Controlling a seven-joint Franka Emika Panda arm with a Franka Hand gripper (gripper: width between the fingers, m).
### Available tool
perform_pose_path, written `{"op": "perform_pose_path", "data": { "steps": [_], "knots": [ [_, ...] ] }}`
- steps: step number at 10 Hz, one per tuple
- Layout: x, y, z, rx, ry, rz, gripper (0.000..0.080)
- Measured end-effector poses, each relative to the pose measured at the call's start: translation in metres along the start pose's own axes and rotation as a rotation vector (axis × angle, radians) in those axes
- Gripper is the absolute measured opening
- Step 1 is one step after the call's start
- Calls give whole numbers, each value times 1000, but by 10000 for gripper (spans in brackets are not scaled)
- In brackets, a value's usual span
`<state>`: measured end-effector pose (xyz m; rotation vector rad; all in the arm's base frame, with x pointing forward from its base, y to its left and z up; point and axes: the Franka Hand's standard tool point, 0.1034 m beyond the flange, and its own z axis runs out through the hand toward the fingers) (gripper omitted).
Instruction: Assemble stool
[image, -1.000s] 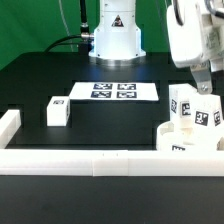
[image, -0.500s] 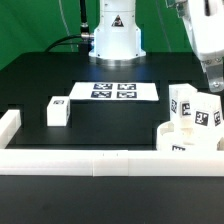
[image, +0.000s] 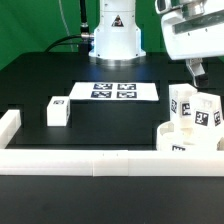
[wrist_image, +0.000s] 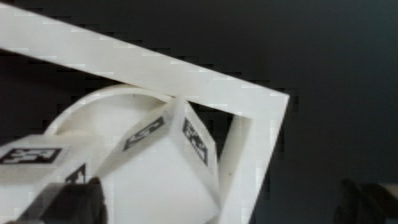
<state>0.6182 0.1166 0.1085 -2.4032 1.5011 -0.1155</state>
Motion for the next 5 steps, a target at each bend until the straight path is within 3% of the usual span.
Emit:
{"op": "perform_pose_path", "data": {
  "steps": [5],
  "knots": [
    [3,2,1,-13,8,-397,649]
  ]
}}
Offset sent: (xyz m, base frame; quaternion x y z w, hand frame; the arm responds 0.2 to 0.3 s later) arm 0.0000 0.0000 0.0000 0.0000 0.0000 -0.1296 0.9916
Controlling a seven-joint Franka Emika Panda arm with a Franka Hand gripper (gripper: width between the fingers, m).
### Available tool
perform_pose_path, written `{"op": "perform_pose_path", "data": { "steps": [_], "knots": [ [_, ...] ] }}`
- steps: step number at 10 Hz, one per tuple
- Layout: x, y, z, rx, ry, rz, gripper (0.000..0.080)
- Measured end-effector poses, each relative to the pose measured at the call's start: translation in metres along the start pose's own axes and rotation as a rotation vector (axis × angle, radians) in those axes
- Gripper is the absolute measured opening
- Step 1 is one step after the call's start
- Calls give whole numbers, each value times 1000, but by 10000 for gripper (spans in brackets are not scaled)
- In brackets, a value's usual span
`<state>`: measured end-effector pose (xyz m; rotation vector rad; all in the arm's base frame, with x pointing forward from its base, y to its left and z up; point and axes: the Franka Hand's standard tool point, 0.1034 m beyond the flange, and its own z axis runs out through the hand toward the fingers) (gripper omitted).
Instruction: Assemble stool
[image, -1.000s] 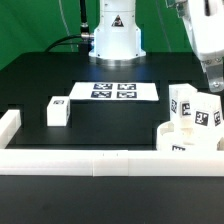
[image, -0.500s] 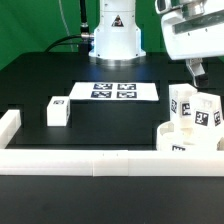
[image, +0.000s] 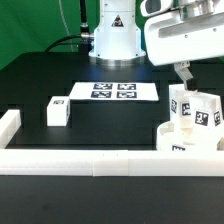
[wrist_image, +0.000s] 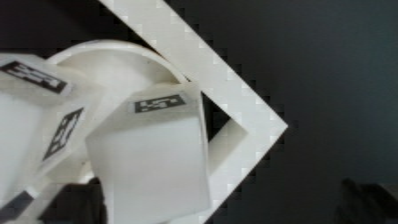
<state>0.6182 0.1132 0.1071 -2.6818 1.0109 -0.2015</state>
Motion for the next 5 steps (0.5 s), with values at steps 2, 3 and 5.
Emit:
{"op": "perform_pose_path", "data": {
  "steps": [2,3,5],
  "knots": [
    [-4,-4,1,-33,9,-205,649],
    [-6,-6,1,-51,8,-373,649],
    [-6,-8,4,-74,-3,-551,649]
  ]
}}
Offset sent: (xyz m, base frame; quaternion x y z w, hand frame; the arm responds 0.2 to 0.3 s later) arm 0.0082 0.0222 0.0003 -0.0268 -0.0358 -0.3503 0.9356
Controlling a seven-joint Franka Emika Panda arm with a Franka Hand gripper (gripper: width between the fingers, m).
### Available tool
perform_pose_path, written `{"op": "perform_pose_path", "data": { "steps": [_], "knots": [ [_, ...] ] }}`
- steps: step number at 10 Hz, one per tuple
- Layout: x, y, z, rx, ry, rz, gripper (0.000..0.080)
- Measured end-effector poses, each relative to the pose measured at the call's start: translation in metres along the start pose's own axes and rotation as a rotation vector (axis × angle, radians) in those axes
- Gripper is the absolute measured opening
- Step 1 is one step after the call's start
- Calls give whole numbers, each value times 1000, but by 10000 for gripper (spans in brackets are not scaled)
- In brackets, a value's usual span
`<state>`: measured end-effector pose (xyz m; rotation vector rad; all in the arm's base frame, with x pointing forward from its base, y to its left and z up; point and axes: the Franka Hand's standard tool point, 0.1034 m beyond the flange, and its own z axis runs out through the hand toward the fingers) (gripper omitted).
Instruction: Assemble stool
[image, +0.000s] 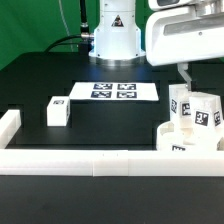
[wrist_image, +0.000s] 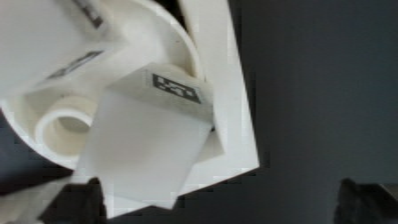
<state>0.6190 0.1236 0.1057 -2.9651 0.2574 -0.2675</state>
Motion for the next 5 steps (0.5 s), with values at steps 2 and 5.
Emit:
{"op": "perform_pose_path", "data": {
  "steps": [2,5],
  "knots": [
    [1,2,0,-4,2,-110,649],
    [0,4,1,-35,-6,-375,649]
  ]
}}
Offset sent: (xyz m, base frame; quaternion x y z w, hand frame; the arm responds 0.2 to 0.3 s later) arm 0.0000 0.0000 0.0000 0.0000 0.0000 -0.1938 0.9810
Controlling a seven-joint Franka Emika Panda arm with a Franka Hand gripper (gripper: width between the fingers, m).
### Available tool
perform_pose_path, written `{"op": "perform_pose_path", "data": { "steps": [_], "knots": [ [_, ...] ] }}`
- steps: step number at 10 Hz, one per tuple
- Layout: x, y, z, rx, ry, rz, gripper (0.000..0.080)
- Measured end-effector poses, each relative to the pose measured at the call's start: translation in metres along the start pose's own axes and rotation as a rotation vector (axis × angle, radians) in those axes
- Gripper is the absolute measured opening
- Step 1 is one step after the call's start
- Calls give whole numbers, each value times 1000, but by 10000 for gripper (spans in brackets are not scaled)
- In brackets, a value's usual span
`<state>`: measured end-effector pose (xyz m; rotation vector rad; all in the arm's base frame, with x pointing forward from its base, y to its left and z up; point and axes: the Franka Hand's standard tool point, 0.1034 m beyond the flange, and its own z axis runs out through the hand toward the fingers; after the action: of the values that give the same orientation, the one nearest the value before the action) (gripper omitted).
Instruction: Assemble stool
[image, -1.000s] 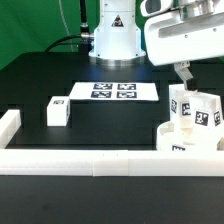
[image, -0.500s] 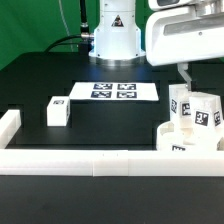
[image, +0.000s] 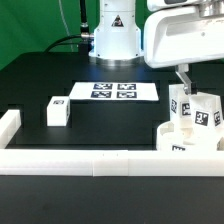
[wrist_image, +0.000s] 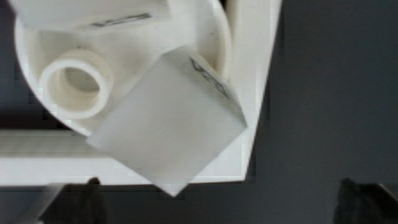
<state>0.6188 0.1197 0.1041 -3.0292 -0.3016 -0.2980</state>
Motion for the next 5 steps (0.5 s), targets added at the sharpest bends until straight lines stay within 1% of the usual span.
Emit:
{"op": "perform_pose_path", "data": {
  "steps": [1,3,5],
  "knots": [
    [0,0,1,-13,-5,-95,649],
    [-2,3,3,-15,-11,-240,649],
    [-2,6,3,-26,-15,-356,649]
  ]
}}
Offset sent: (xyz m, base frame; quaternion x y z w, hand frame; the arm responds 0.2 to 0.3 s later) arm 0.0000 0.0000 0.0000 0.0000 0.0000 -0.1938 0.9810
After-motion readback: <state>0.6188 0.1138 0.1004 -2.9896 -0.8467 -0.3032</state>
